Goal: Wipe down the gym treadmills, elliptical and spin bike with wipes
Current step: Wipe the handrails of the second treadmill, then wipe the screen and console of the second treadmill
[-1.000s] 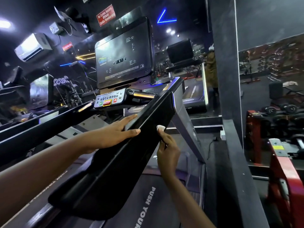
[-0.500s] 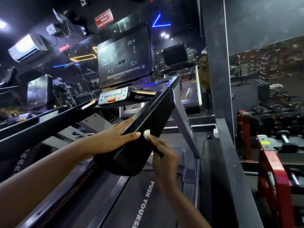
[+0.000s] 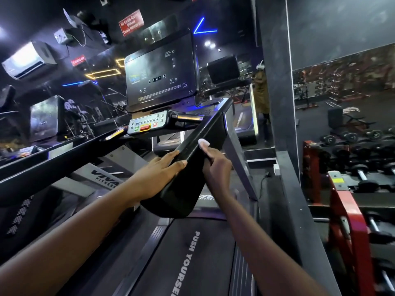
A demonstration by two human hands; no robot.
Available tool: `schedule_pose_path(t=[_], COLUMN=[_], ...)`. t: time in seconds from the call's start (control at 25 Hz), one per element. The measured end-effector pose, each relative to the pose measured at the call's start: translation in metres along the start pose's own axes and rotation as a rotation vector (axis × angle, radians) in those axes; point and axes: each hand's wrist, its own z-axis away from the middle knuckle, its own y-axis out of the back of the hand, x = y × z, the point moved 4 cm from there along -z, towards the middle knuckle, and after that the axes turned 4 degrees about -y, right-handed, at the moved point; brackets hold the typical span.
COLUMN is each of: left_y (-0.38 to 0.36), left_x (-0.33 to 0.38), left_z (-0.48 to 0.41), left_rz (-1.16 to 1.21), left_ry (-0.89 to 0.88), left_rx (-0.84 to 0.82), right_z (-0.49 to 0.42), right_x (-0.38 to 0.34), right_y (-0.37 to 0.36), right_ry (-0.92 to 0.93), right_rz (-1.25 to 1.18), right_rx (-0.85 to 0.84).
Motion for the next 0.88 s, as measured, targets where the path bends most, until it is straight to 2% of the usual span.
schedule_pose_path(t=[0.12, 0.24, 0.36, 0.48, 0.6, 0.76, 0.88], left_y=[-0.001, 0.001, 0.004, 0.004, 0.006, 0.006, 0.004], left_x=[-0.005, -0.004, -0.001, 0.000, 0.000, 0.005, 0.005], left_z=[0.000, 0.004, 0.011, 0.026, 0.043, 0.051, 0.053], left_rz=[0.038, 0.181, 0.254, 0.265, 0.216, 0.181, 0.158], left_ry=[-0.006, -0.008, -0.001, 0.010, 0.001, 0.033, 0.053], left_rx=[0.002, 0.020, 0.045, 0.004, 0.042, 0.083, 0.137], right_z=[0.043, 0.089, 0.100, 0.073, 0.072, 0.103, 0.117], right_x=[-0.027, -0.056, -0.061, -0.039, -0.028, -0.046, -0.058], right_y=[0.006, 0.013, 0.024, 0.031, 0.023, 0.021, 0.020], right_ry=[0.029, 0.101, 0.143, -0.106, -0.288, -0.276, -0.252], right_rz=[-0.058, -0.066, -0.117, -0.084, 0.024, 0.050, 0.040], right_rx=[-0.023, -0.028, -0.054, 0.009, -0.072, -0.032, -0.064])
